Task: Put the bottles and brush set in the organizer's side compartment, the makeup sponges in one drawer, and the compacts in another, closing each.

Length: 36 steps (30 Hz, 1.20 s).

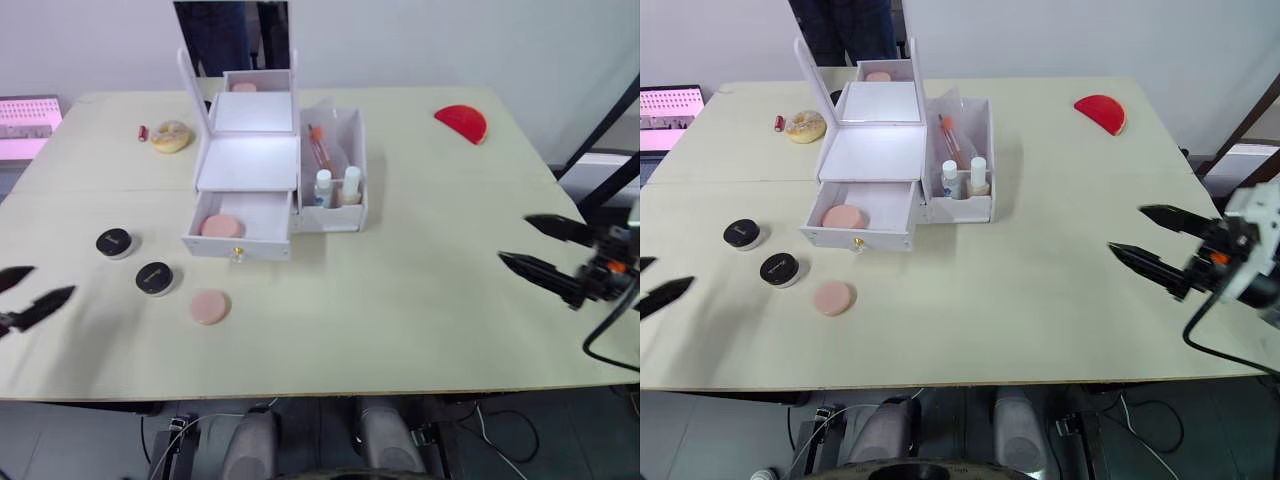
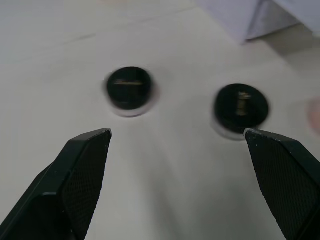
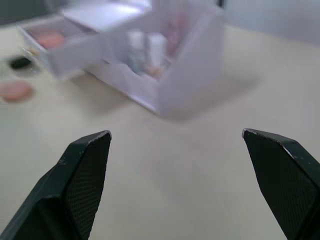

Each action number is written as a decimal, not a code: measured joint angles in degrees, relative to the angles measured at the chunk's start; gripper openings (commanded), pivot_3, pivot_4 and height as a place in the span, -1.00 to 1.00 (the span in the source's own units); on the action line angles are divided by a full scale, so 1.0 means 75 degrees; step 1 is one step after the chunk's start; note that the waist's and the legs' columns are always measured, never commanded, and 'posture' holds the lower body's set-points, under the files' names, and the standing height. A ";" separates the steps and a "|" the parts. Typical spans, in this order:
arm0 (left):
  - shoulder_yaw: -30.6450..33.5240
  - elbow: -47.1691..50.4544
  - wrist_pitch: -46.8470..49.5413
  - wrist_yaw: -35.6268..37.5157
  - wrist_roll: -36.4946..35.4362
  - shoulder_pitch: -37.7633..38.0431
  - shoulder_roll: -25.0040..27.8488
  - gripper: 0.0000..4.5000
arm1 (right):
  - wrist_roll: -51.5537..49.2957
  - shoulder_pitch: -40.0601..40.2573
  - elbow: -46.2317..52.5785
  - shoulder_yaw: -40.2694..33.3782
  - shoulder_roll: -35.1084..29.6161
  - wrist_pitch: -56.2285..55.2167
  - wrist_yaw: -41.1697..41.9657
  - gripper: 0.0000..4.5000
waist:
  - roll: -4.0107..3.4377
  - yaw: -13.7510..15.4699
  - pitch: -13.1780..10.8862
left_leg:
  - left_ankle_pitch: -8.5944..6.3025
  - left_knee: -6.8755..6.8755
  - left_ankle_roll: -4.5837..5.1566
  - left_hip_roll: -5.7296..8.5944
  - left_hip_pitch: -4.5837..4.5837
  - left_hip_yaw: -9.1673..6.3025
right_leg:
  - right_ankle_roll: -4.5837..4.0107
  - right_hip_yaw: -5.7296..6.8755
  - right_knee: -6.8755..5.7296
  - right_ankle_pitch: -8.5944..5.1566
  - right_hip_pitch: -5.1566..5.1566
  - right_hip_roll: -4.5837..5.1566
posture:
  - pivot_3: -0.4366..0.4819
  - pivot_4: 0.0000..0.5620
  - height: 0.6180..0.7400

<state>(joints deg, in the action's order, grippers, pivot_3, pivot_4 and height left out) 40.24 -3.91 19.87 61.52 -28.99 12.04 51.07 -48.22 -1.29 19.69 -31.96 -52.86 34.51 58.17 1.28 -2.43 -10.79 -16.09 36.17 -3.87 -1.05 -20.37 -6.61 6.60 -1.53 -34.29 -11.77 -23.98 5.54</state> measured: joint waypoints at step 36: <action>-0.4337 0.3015 0.0819 -0.3231 0.1419 -0.0546 -0.2105 0.21 | -0.0647 -0.2789 0.1853 0.3397 0.0893 0.1272 -0.1774 1.00 | -0.0001 0.0221 0.0012 | 0.0000 0.0007 0.0001 0.0005 0.0001 -0.0004 | -0.0005 0.0003 0.0008 0.0001 0.0004 -0.0003 | -0.05 -0.47 0.99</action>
<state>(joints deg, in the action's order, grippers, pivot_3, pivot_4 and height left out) 7.71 18.70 26.02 37.29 -18.35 7.95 35.28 -53.07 -22.21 33.59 -6.49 -46.17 44.06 44.87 1.28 -0.77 -10.70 -16.08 36.23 -3.86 -1.01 -20.37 -6.63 6.57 -1.51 -34.23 -11.76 -23.95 5.52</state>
